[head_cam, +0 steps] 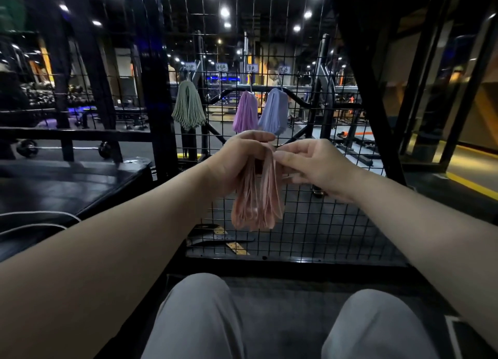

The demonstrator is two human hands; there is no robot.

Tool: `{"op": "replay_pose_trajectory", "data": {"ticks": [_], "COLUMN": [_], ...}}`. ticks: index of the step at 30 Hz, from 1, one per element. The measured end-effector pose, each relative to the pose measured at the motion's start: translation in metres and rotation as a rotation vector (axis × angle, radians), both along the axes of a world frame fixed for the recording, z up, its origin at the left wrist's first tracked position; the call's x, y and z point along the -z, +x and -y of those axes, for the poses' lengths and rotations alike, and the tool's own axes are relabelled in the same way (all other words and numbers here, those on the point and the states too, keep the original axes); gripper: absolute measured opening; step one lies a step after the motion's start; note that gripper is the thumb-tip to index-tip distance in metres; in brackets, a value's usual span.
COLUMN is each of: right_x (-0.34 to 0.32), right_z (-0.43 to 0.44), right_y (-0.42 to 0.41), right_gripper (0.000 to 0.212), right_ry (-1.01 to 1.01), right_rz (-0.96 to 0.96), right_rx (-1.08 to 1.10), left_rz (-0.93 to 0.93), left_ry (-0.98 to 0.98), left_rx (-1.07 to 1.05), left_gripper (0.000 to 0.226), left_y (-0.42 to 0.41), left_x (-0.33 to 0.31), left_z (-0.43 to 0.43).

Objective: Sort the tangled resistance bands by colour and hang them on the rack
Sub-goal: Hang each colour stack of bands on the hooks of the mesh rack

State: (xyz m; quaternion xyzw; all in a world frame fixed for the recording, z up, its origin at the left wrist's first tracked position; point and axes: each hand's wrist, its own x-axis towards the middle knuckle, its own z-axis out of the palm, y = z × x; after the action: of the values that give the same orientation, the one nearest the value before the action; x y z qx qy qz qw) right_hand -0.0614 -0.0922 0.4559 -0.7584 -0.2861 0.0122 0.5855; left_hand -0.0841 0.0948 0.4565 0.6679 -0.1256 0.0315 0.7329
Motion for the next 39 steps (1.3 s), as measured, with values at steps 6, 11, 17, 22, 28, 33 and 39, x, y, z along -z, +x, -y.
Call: {"op": "replay_pose_trajectory", "data": {"ticks": [6,11,17,22,28,33,39], "right_x": [-0.009,-0.018,-0.027,-0.034,-0.044,-0.061,-0.072], "right_z": [-0.006,-0.007,-0.018,-0.026,-0.028,-0.044,-0.056], "right_y": [-0.017,-0.028,-0.041,-0.048,-0.037,-0.025,0.007], "right_gripper": [0.045,0.035,0.013,0.017,0.014,0.027,0.069], "right_ry": [-0.17,-0.176,-0.377,-0.501,-0.487,-0.358,-0.282], "right_rz": [0.207,0.269,0.55,0.673,0.593,0.424,0.324], "right_rx": [0.045,0.081,0.263,0.321,0.277,0.208,0.192], "left_rz": [0.013,0.018,0.043,0.093,0.11,0.095,0.085], "left_ry": [-0.057,-0.056,-0.093,-0.058,-0.021,-0.01,-0.015], "left_rx": [0.015,-0.027,-0.005,-0.042,-0.034,0.008,0.036], "left_gripper": [0.058,0.058,0.058,0.043,0.04,0.035,0.039], "left_y": [-0.013,-0.027,-0.039,-0.04,-0.024,-0.006,0.016], "left_x": [-0.008,-0.019,-0.031,-0.045,-0.059,-0.065,-0.071], "left_z": [-0.003,-0.013,-0.017,-0.023,-0.031,-0.034,-0.044]}}
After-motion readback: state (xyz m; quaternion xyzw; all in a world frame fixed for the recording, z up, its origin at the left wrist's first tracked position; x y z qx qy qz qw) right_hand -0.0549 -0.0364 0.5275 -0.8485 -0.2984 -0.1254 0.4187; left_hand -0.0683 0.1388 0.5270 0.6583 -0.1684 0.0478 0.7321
